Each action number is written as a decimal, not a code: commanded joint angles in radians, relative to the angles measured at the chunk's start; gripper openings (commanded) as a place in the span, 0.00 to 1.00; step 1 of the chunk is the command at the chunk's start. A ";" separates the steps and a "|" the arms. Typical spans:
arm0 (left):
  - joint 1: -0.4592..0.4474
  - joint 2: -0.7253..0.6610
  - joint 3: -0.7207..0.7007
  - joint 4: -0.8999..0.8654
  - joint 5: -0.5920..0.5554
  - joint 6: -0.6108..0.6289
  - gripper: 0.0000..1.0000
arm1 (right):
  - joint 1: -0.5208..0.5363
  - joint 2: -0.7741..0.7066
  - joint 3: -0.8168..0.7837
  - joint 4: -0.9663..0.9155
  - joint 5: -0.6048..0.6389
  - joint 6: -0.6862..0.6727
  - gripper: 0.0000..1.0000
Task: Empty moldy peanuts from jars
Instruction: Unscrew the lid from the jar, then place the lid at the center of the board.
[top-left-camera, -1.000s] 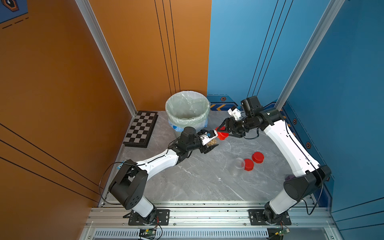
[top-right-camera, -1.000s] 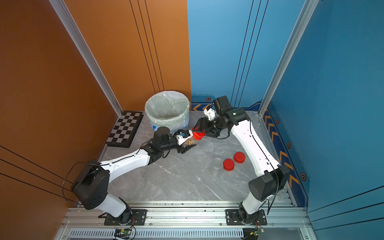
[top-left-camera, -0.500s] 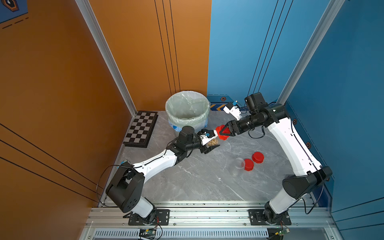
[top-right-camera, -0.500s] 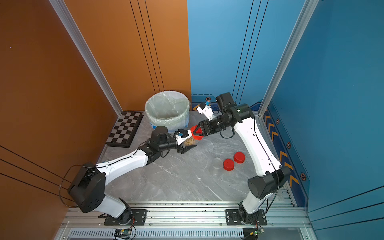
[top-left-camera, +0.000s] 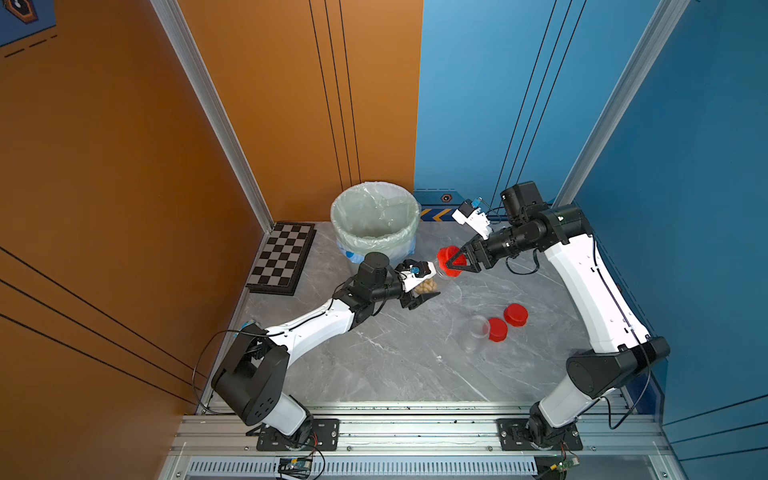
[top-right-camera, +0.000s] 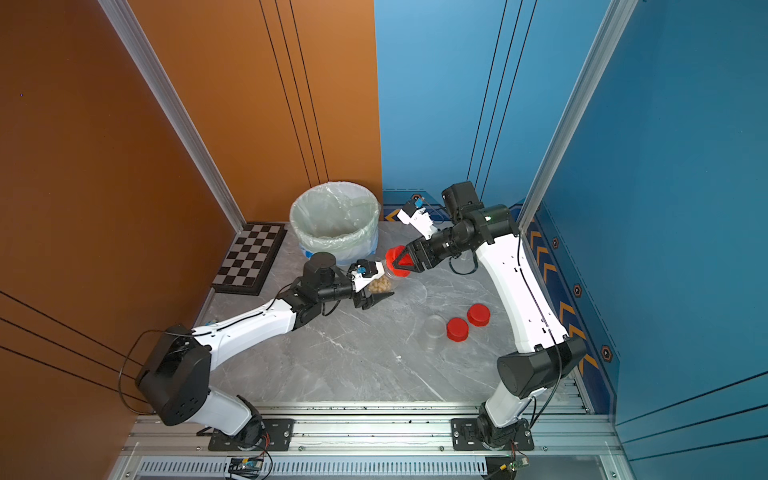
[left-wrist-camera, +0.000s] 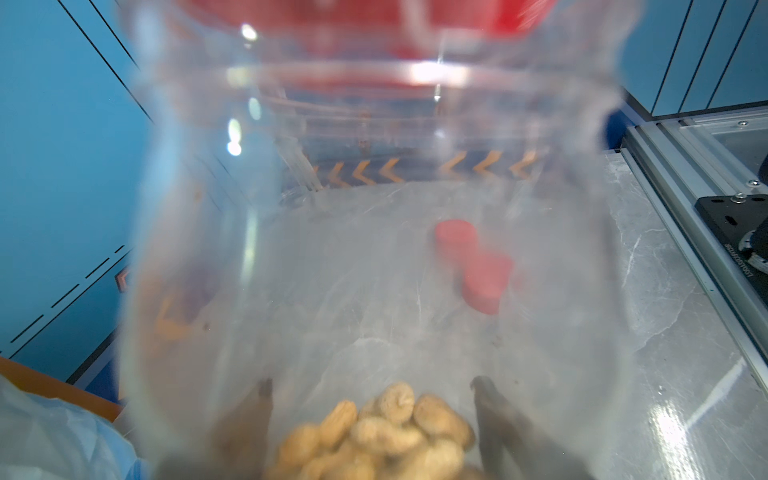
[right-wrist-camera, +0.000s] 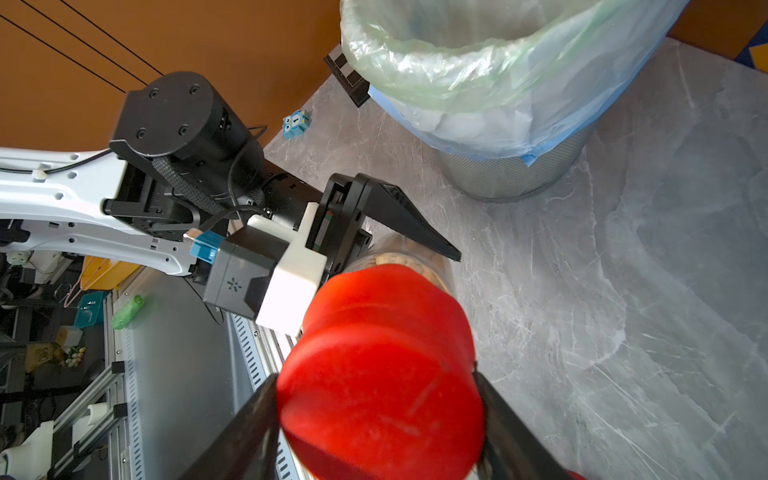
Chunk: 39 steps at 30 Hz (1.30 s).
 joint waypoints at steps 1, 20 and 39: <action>-0.001 -0.015 -0.007 -0.009 0.022 0.001 0.37 | -0.033 -0.003 0.030 -0.035 -0.013 -0.031 0.47; 0.024 -0.035 -0.002 -0.009 0.002 -0.021 0.37 | -0.306 0.096 -0.241 0.238 0.214 0.257 0.51; 0.034 -0.057 -0.024 -0.010 -0.042 -0.030 0.37 | -0.349 0.474 -0.252 0.314 0.577 0.394 0.49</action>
